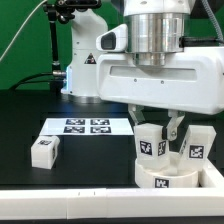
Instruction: Assemble stool
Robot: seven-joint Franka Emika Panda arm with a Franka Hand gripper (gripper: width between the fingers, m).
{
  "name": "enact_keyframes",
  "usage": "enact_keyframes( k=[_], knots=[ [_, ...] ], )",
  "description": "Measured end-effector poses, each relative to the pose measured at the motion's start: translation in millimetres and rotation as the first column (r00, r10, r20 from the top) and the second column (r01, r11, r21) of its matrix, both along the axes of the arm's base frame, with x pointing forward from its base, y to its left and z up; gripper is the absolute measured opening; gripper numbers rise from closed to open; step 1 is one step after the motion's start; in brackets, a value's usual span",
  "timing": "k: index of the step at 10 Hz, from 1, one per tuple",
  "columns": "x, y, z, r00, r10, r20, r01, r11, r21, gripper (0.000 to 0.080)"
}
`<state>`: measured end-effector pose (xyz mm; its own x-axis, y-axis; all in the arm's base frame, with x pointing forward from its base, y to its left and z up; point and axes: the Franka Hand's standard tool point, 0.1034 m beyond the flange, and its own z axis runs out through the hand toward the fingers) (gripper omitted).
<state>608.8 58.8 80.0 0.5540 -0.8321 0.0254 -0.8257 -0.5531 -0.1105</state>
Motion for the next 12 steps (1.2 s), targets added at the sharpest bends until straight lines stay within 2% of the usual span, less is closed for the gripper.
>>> enact_keyframes(
  k=[2, 4, 5, 8, 11, 12],
  knots=[
    [-0.7, 5.4, 0.4, 0.984, -0.179, -0.007, 0.179, 0.984, 0.024, 0.0340],
    [-0.9, 6.8, 0.2, 0.930, -0.368, -0.026, 0.369, 0.927, 0.065, 0.0340],
    [-0.2, 8.1, -0.1, 0.845, -0.534, -0.043, 0.535, 0.838, 0.107, 0.0340],
    [0.6, 4.2, -0.9, 0.716, -0.692, -0.088, 0.697, 0.702, 0.147, 0.0340],
    [1.4, 2.3, -1.1, 0.582, -0.803, -0.125, 0.811, 0.563, 0.158, 0.0340],
    [1.4, 2.3, -1.1, 0.583, -0.803, -0.125, 0.811, 0.564, 0.158, 0.0340]
  ],
)
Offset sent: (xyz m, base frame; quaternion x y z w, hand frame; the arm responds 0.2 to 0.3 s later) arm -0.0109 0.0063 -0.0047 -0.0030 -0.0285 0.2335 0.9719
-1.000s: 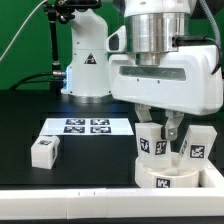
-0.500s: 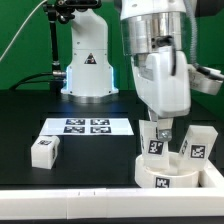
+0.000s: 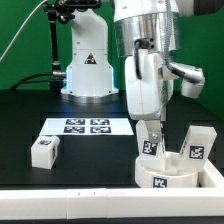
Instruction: Assemble stool
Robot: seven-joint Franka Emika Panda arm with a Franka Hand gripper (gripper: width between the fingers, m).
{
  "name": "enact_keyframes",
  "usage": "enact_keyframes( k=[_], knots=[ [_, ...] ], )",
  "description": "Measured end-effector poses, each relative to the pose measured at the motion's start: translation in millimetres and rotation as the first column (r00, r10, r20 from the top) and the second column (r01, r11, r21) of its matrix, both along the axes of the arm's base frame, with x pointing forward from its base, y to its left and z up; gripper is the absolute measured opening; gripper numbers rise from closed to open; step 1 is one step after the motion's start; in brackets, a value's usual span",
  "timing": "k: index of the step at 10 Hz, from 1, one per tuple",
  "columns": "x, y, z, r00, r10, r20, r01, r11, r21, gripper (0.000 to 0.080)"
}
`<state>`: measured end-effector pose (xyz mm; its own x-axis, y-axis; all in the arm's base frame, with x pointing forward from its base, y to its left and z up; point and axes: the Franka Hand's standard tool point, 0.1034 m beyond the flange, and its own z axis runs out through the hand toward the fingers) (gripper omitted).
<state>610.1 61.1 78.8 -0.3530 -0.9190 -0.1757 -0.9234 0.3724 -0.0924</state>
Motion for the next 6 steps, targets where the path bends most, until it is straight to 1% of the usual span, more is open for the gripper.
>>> enact_keyframes(
  k=[1, 2, 3, 4, 6],
  knots=[
    [-0.2, 0.4, -0.3, 1.000, 0.004, 0.000, -0.004, 1.000, 0.000, 0.0415],
    [0.5, 0.8, 1.5, 1.000, 0.025, 0.006, -0.025, 1.000, -0.003, 0.0415],
    [2.5, 2.1, 11.7, 0.998, 0.053, 0.026, -0.053, 0.999, 0.000, 0.0588],
    [2.8, 4.0, 19.9, 0.998, 0.046, 0.036, -0.047, 0.999, 0.009, 0.0636],
    [2.1, 3.7, 18.1, 0.979, 0.195, 0.052, -0.194, 0.981, -0.022, 0.0646]
  ],
)
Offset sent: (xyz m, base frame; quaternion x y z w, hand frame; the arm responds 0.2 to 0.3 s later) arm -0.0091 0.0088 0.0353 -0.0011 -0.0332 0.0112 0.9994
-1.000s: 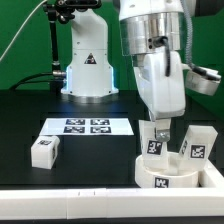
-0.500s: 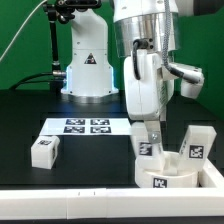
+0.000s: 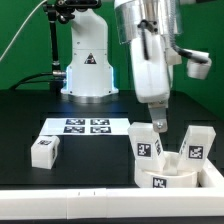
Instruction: Assemble stool
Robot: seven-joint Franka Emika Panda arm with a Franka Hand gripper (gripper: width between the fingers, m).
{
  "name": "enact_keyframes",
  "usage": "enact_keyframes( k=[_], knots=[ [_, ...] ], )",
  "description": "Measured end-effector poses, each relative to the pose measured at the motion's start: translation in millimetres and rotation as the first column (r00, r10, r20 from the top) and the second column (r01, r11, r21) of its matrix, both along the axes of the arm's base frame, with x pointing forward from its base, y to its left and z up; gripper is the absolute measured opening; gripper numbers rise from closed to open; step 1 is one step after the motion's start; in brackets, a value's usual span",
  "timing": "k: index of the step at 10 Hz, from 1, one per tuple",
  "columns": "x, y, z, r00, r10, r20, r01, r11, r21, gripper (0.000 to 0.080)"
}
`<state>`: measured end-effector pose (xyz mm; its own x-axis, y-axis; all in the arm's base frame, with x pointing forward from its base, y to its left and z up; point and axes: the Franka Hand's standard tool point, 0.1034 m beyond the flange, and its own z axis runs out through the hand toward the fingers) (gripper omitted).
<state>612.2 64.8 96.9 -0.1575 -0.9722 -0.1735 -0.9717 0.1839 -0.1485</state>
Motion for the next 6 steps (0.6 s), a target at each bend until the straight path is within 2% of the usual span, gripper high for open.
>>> enact_keyframes(
  k=[1, 3, 6],
  knots=[
    [0.1, -0.1, 0.0, 0.999, 0.050, 0.007, -0.050, 0.999, -0.010, 0.0646],
    [-1.9, 2.1, -0.3, 0.964, 0.266, 0.005, -0.265, 0.963, -0.047, 0.0649],
    [3.1, 10.1, 9.3, 0.798, 0.601, -0.030, -0.600, 0.791, -0.116, 0.0649]
  ],
)
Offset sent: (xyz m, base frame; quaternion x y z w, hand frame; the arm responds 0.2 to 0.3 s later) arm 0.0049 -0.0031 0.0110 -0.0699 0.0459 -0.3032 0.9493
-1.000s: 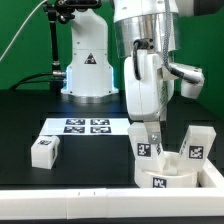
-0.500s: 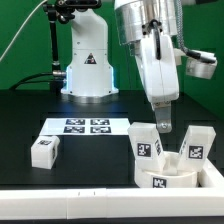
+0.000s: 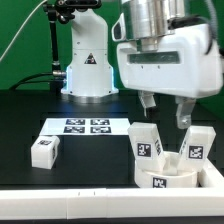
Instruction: Assemble stool
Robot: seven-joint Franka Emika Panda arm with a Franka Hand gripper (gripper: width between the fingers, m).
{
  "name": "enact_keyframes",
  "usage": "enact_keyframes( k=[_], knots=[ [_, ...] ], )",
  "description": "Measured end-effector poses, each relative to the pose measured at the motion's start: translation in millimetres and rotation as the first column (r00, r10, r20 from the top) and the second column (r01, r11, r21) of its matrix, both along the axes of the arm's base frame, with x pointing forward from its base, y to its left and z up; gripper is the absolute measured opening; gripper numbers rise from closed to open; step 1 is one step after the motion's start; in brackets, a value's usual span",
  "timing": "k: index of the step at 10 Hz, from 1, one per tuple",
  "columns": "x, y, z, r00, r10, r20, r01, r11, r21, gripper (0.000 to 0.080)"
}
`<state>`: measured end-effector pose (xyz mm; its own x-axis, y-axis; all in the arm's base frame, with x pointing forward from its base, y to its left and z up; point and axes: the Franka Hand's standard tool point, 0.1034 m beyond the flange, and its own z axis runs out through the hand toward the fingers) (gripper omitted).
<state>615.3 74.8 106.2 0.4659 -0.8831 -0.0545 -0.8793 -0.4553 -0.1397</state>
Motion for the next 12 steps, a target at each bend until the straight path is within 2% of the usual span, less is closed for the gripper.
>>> enact_keyframes(
  k=[1, 3, 5, 6, 7, 8, 9, 11, 12],
  knots=[
    [1.3, 3.7, 1.9, 0.993, 0.116, 0.007, -0.116, 0.993, -0.016, 0.0649],
    [1.3, 1.3, 1.2, 0.967, 0.254, 0.020, -0.253, 0.967, -0.033, 0.0649],
    [1.4, 0.5, 1.0, 0.909, 0.415, 0.032, -0.413, 0.909, -0.057, 0.0649],
    [2.1, -1.1, 0.5, 0.823, 0.566, 0.035, -0.561, 0.821, -0.104, 0.0649],
    [2.1, -1.6, 0.5, 0.746, 0.665, 0.027, -0.657, 0.742, -0.131, 0.0649],
    [2.2, -2.1, 0.7, 0.682, 0.731, 0.018, -0.721, 0.677, -0.148, 0.0649],
    [2.4, -3.5, 1.0, 0.577, 0.817, 0.007, -0.805, 0.570, -0.167, 0.0649],
    [2.4, -4.5, 0.7, 0.505, 0.863, 0.000, -0.849, 0.498, -0.176, 0.0649],
    [2.5, -5.4, 0.7, 0.436, 0.900, -0.005, -0.885, 0.427, -0.184, 0.0649]
  ],
)
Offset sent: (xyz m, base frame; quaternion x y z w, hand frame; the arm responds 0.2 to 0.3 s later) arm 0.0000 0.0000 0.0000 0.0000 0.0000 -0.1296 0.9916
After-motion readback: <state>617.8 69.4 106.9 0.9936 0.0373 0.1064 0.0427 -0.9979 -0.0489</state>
